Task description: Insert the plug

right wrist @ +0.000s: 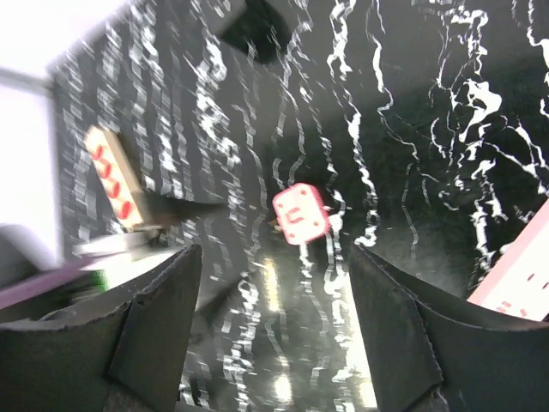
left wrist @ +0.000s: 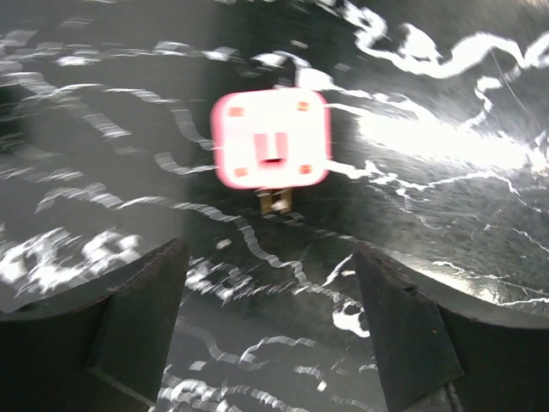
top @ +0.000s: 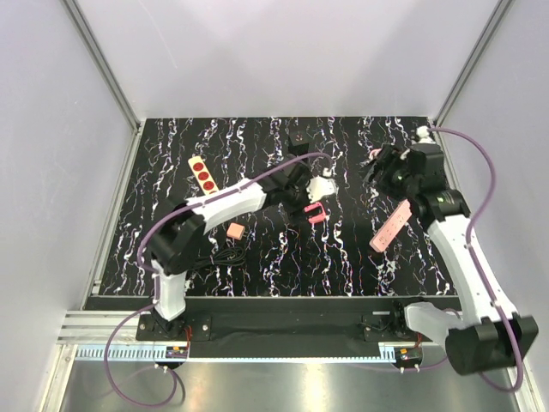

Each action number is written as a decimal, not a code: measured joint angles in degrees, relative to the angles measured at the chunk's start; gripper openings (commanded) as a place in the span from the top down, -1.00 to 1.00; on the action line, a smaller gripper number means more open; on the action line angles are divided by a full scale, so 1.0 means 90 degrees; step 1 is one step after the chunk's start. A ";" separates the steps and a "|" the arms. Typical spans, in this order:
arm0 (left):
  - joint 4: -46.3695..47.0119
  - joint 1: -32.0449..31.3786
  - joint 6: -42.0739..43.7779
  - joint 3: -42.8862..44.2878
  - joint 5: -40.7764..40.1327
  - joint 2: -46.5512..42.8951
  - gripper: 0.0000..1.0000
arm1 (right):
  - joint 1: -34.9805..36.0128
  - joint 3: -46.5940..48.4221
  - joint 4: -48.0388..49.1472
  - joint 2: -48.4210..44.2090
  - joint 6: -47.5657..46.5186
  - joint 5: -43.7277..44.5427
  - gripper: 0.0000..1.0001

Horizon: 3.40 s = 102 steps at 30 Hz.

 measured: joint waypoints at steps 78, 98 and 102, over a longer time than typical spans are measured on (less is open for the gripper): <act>0.1433 -0.0262 -0.0767 -0.2407 0.1037 -0.4014 1.00 | -0.0046 -0.1025 0.0328 -0.1379 0.0780 -0.4017 -0.40; 0.1260 -0.1003 -0.0590 -0.2720 0.0908 -0.4019 1.00 | 0.1515 -0.0937 0.0325 0.0126 0.0770 -0.3796 -0.41; 0.1260 -0.1107 -0.0588 -0.2722 0.0838 -0.4019 1.00 | 0.1647 -0.0928 0.0350 0.0330 0.0823 -0.3626 -0.39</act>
